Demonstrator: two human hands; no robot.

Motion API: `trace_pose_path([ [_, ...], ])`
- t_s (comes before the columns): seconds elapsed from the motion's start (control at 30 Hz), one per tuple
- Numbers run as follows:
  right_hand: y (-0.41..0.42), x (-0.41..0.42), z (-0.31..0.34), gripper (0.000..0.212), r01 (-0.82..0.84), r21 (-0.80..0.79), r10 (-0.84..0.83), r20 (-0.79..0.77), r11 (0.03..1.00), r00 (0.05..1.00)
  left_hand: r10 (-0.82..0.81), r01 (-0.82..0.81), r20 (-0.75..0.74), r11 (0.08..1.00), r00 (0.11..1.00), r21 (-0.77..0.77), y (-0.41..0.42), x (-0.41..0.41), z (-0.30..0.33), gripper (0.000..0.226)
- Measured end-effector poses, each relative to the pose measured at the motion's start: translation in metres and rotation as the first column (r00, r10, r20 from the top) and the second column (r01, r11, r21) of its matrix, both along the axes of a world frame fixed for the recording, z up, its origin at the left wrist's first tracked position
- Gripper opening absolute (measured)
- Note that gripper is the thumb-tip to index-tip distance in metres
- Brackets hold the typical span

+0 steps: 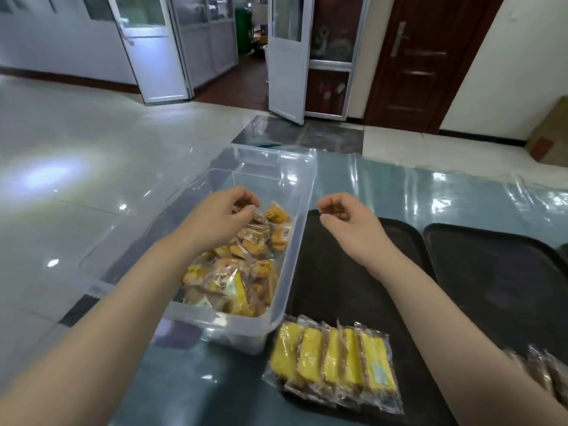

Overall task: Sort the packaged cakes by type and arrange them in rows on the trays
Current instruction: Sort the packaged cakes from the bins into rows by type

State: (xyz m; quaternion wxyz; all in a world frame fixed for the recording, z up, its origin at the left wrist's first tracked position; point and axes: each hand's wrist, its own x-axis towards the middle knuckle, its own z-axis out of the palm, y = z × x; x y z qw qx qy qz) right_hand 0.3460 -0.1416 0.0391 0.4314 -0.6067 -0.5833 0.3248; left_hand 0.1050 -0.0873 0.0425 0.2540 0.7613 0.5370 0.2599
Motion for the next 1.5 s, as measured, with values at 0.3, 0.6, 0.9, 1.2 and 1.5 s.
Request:
trace_pose_path([
  [0.3, 0.079, -0.081, 0.006, 0.024, -0.178, -0.119, 0.207, 0.308, 0.977, 0.929, -0.045, 0.02, -0.228, 0.994, 0.973, -0.112, 0.094, -0.065, -0.032, 0.01],
  [0.6, 0.155, -0.139, -0.047, 0.015, -0.079, -0.58, 0.538, 0.686, 0.811, 0.49, -0.266, 0.014, -0.528, 0.901, 0.807, -0.433, 0.132, -0.095, -0.118, 0.032],
  [0.9, 0.15, -0.15, -0.076, 0.041, 0.079, -0.789, 0.788, 0.614, 0.61, 0.052, -0.358, 0.107, -0.556, 0.895, 0.75, -0.433, 0.127, -0.086, -0.14, 0.064],
  [1.2, 0.152, -0.148, -0.103, 0.065, -0.071, -0.76, 0.738, 0.597, 0.645, 0.315, -0.34, 0.165, -0.571, 0.927, 0.748, -0.336, 0.132, -0.099, -0.157, 0.068],
  [1.5, 0.161, -0.165, -0.117, 0.02, -0.112, -0.603, 0.613, 0.782, 0.79, 0.114, -0.345, 0.212, -0.569, 0.934, 0.747, -0.288, 0.143, -0.096, -0.168, 0.046],
])
